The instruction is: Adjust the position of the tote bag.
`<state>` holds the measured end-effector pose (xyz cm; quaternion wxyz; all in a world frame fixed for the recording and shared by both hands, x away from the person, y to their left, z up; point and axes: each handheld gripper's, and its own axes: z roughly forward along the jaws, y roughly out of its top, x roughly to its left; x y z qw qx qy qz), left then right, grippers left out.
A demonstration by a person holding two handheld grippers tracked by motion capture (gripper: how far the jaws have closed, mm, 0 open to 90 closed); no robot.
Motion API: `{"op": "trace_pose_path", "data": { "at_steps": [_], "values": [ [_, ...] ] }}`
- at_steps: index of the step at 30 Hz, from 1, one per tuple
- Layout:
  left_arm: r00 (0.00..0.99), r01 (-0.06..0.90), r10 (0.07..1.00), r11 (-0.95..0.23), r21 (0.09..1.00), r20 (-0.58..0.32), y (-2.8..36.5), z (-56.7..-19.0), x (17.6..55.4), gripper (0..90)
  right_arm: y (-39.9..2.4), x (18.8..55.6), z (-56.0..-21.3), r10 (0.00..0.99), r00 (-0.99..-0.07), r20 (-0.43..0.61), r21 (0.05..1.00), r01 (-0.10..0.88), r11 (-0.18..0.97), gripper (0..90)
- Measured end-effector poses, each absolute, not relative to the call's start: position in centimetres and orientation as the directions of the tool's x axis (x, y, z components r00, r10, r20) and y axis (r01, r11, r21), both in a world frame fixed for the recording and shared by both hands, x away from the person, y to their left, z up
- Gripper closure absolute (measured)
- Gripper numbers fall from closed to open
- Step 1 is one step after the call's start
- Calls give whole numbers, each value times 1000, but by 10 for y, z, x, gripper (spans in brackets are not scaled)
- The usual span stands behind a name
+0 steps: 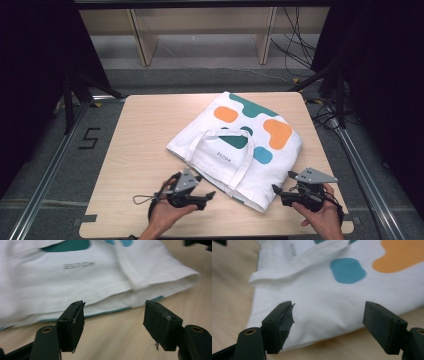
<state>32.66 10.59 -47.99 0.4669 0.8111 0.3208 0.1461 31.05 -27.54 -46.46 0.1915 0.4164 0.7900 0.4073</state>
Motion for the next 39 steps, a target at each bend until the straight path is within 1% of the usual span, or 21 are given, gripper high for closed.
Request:
{"op": "trace_pose_path", "data": {
  "at_steps": [3, 5, 7, 11, 14, 16, 18, 20, 22, 23, 26, 27, 28, 29, 30, 32, 33, 34, 37, 38, 39],
  "values": [
    [692, 424, 716, -298, 855, -94, 133, -481, 331, 296, -261, 308, -464, 767, -641, -14, 803, 450, 391, 224],
    [672, 417, 738, -299, 858, -69, 146, -483, 331, 292, -250, 304, -466, 738, -675, -14, 784, 450, 427, 206],
    [629, 448, 774, -286, 847, -71, 158, -486, 329, 285, -240, 302, -468, 711, -702, -35, 778, 428, 461, 192],
    [601, 476, 791, -236, 847, -117, 173, -490, 327, 277, -227, 299, -473, 699, -709, -88, 738, 425, 524, 170],
    [595, 485, 797, -254, 837, -102, 179, -491, 326, 275, -222, 298, -475, 690, -719, -83, 722, 433, 539, 170],
    [582, 498, 805, -242, 833, -114, 182, -492, 326, 274, -217, 296, -476, 689, -718, -101, 712, 432, 554, 170],
    [578, 502, 808, -242, 831, -114, 183, -493, 326, 273, -211, 295, -481, 673, -725, -145, 681, 421, 599, 174],
    [578, 502, 809, -255, 826, -102, 184, -493, 326, 272, -208, 295, -484, 675, -717, -175, 658, 424, 622, 215],
    [579, 498, 809, -255, 829, -99, 183, -493, 326, 270, -208, 295, -486, 666, -714, -215, 635, 416, 651, 284],
    [585, 499, 806, -267, 824, -93, 183, -494, 326, 267, -208, 296, -486, 665, -709, -236, 625, 413, 662, 282],
    [585, 499, 807, -274, 822, -85, 183, -495, 327, 261, -209, 295, -487, 671, -703, -236, 617, 425, 662, 314],
    [584, 497, 807, -277, 822, -82, 184, -494, 327, 260, -209, 294, -487, 646, -710, -280, 598, 398, 696, 360],
    [576, 501, 813, -275, 821, -80, 184, -494, 327, 260, -210, 292, -487, 656, -704, -272, 586, 419, 694, 373],
    [570, 502, 817, -262, 824, -88, 183, -495, 327, 260, -212, 292, -488, 636, -711, -300, 576, 397, 715, 387],
    [569, 502, 818, -267, 823, -82, 185, -495, 327, 260, -213, 291, -488, 644, -702, -304, 573, 406, 712, 404],
    [552, 498, 828, -232, 835, -100, 186, -494, 327, 257, -218, 290, -487, 649, -695, -309, 570, 411, 712, 461],
    [557, 496, 825, -240, 834, -94, 188, -493, 327, 256, -223, 290, -486, 650, -688, -323, 575, 403, 713, 492],
    [555, 492, 827, -239, 837, -91, 188, -493, 327, 256, -226, 292, -485, 642, -687, -340, 577, 386, 720, 535],
    [545, 503, 834, -243, 830, -86, 189, -494, 328, 256, -238, 293, -483, 661, -672, -334, 579, 407, 706, 666],
    [545, 503, 834, -243, 830, -86, 189, -494, 328, 256, -243, 296, -482, 651, -674, -349, 582, 389, 714, 681],
    [547, 499, 833, -247, 830, -80, 189, -494, 328, 256, -248, 297, -481, 660, -666, -347, 587, 395, 707, 704]
  ]
}}
